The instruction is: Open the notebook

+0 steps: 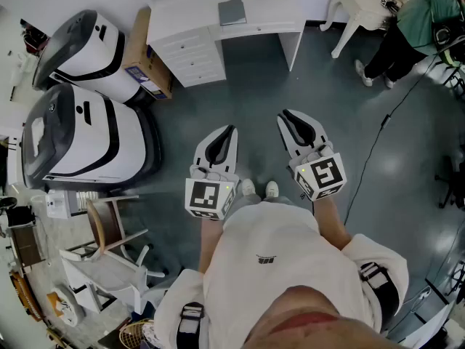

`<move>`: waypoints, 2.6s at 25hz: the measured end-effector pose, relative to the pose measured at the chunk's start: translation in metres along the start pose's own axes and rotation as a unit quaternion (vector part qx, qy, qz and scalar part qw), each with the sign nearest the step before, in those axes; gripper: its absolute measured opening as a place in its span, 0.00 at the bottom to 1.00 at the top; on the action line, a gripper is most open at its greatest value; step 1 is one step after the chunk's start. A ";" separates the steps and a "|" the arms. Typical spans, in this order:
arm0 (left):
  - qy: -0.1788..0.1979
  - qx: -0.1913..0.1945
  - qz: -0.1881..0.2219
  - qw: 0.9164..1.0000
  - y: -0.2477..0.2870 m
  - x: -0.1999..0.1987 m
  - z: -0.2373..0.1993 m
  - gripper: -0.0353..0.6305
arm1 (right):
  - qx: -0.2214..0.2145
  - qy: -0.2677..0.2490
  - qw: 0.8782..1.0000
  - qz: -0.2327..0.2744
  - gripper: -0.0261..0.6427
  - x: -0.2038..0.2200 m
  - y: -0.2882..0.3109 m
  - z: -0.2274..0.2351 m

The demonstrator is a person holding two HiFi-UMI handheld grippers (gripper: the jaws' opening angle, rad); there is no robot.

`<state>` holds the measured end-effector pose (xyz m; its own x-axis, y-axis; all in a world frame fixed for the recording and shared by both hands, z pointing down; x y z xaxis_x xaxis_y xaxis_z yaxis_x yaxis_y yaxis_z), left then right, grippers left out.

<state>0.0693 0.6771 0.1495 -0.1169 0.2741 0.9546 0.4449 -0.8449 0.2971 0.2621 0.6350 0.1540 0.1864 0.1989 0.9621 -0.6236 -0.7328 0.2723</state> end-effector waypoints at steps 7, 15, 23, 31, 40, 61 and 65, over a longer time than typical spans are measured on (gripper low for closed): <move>0.000 0.012 -0.003 1.000 0.001 0.009 -0.037 0.05 | 0.012 0.022 1.000 0.000 0.09 -0.001 0.030 -0.019; 0.003 0.025 -0.005 1.000 0.012 0.016 -0.080 0.05 | 0.030 0.026 0.999 -0.011 0.09 -0.003 0.069 -0.033; -0.002 0.026 -0.005 1.000 0.031 0.014 -0.110 0.05 | 0.034 0.016 0.999 -0.019 0.09 -0.012 0.102 -0.029; -0.003 0.023 -0.010 1.000 0.066 0.006 -0.125 0.05 | 0.034 0.015 0.999 -0.018 0.09 -0.018 0.130 0.000; -0.005 0.014 -0.018 1.000 0.126 -0.007 -0.150 0.05 | 0.016 0.019 0.999 -0.023 0.09 -0.025 0.185 0.048; -0.009 -0.015 -0.026 1.000 0.258 -0.052 -0.182 0.05 | -0.025 0.017 0.999 -0.019 0.09 -0.053 0.275 0.163; -0.008 -0.024 -0.028 0.999 0.275 -0.059 -0.184 0.05 | -0.035 0.018 0.999 -0.022 0.09 -0.053 0.287 0.182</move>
<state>0.0354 0.3444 0.1792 -0.1257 0.3289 0.9360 0.3948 -0.8489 0.3514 0.2111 0.2961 0.1788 0.1893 0.2541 0.9485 -0.6666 -0.6760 0.3142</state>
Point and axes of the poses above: the fingertips, and each gripper's own axes: y forward along the fingers, z to its right, x out of its underside, the point moved 8 cm from there along -y, backward along the fingers, and after that the axes turned 10 degrees about -z, right-handed, at the moved point
